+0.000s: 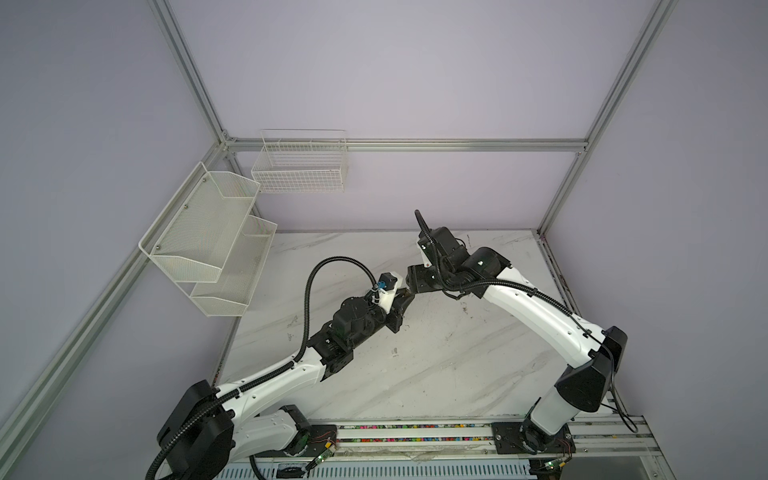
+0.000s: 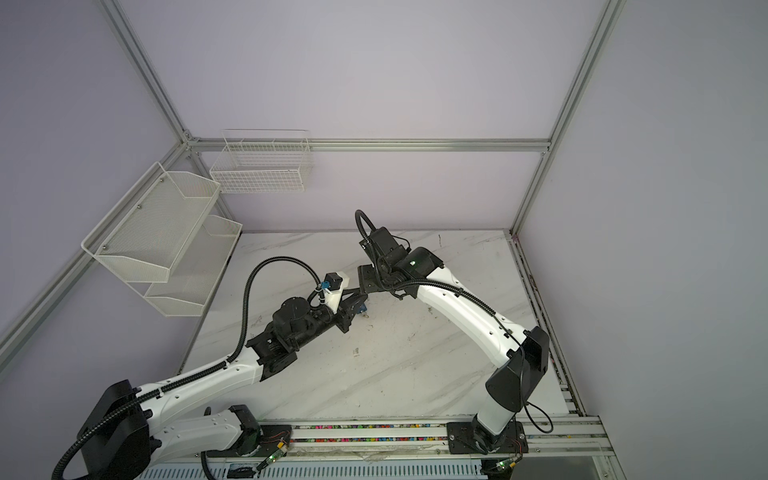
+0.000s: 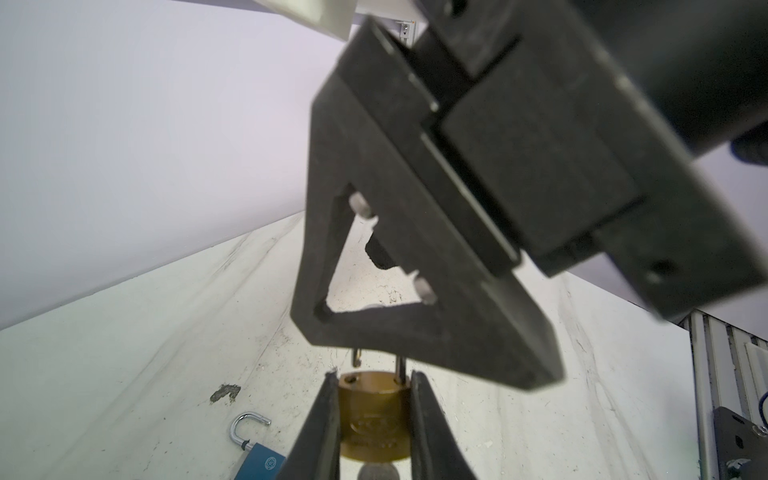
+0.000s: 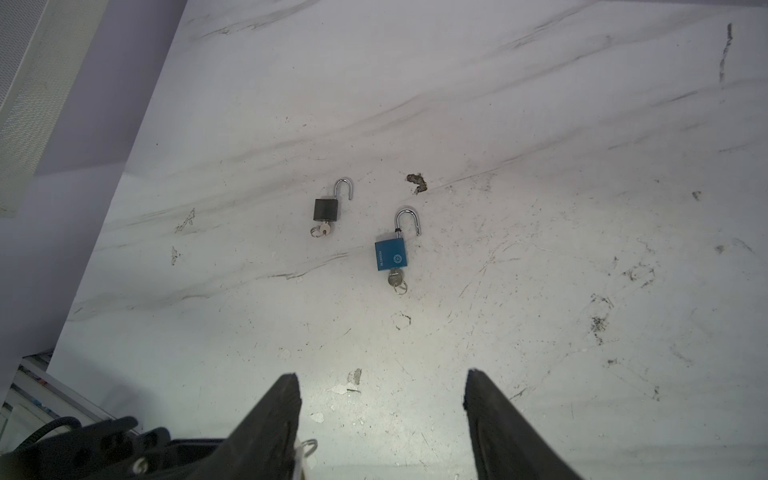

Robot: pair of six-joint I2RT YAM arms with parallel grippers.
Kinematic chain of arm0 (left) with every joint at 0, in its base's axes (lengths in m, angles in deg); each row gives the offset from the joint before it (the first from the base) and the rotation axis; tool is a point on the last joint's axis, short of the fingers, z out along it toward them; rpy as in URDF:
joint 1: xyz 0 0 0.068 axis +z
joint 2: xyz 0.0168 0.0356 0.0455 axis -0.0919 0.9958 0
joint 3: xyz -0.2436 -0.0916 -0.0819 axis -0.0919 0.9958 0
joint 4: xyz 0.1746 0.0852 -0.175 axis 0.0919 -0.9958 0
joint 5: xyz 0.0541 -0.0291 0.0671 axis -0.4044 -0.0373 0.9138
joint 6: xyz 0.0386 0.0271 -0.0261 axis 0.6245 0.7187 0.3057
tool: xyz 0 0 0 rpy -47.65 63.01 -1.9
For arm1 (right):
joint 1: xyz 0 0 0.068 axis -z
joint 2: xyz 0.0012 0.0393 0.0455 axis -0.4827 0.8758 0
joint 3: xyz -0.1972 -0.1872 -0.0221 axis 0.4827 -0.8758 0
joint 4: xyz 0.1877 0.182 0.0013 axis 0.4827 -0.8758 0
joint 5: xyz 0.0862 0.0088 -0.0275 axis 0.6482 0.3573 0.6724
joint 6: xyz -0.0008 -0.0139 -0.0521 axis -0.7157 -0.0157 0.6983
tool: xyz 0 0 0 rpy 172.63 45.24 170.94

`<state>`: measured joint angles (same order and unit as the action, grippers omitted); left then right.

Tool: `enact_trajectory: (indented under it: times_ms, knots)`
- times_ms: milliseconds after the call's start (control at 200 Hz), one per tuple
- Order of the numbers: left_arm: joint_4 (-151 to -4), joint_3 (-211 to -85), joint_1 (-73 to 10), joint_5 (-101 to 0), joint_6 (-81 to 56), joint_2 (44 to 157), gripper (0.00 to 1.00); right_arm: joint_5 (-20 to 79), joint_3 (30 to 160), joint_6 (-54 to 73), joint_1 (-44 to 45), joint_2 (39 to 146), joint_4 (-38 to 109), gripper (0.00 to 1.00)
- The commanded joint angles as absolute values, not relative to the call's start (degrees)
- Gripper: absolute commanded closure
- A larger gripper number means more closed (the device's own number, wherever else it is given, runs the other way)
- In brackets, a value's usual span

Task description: Unlock with the key

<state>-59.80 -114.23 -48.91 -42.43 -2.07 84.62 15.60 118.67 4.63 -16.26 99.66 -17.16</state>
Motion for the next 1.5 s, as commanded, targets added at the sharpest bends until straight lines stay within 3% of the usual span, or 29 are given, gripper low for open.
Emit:
enact_trajectory:
  times_ms: [0,960,1495]
  knots:
    - [-55.7,-111.6,-49.2,-42.1,-0.5,83.8,1.0,16.2,119.6,4.8,-15.3,100.0,-20.1,0.33]
    - [-53.2,-112.0,-49.3,-41.5,-0.3,83.3,1.0,30.0,112.2,9.1,-11.7,90.1,-16.8,0.33]
    - [-52.2,-112.5,-49.3,-41.3,-1.3,83.9,1.0,30.5,109.9,9.7,-10.3,89.5,-15.9,0.33]
